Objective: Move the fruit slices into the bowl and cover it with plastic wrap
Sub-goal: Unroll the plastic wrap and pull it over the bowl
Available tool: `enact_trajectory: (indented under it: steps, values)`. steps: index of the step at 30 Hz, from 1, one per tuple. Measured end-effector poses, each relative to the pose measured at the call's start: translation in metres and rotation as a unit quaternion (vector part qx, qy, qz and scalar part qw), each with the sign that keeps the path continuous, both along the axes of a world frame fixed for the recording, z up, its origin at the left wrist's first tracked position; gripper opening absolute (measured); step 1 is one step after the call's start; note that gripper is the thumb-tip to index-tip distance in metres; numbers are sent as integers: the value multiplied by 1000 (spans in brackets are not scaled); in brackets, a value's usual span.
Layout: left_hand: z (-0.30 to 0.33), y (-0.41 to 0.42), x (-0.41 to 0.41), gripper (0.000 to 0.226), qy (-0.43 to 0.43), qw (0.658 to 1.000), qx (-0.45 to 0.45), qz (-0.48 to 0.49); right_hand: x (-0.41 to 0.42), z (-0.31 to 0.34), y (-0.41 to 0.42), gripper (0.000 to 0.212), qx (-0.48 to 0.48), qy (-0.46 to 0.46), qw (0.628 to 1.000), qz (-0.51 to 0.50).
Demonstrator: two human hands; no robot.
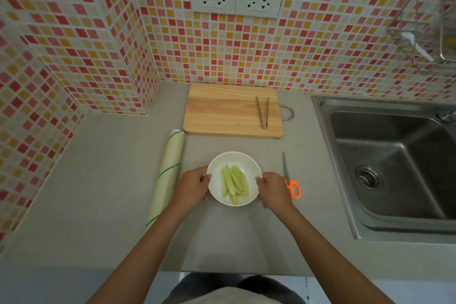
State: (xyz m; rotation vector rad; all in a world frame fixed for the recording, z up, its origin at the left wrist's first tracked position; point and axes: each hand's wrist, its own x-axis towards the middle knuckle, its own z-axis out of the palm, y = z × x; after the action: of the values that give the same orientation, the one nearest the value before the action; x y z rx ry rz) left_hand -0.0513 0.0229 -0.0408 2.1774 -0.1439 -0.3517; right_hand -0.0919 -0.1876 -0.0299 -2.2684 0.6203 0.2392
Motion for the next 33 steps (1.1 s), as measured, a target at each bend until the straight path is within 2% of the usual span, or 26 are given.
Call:
enact_trajectory:
  steps: [3,5,8,10,12,15,19,23,26,28,33]
  values:
    - [2,1,-5,23,5,1000,-7,3,-3,1,2,30,-1,-7,1000,3]
    - [6,4,-7,26,-11,999,16,43,-7,6,3,35,2,-14,1000,3]
    - [12,20,-3,34,-91,975,133,151,-12,15,2,52,-31,-18,999,-14]
    - [15,34,-2,36,-127,950,225,173,-15,16,-1,52,-64,-24,998,-17]
    - [13,44,1,42,-102,936,288,175,-17,17,-3,50,-79,-31,996,-18]
    - [6,50,2,46,-30,934,315,168,-21,17,-1,47,-77,-37,996,-21]
    - [-6,56,3,50,35,953,252,167,-26,17,2,48,-66,-45,997,-23]
    - [-2,60,5,52,66,964,180,186,-31,24,4,47,-87,-51,994,-31]
    - [4,65,9,53,84,974,87,192,-33,40,8,43,-103,-92,990,-34]
    - [10,65,9,55,94,976,8,195,-29,53,15,38,-62,-132,989,-39]
    - [54,33,3,48,98,975,-123,160,-2,81,42,16,176,-164,971,-10]
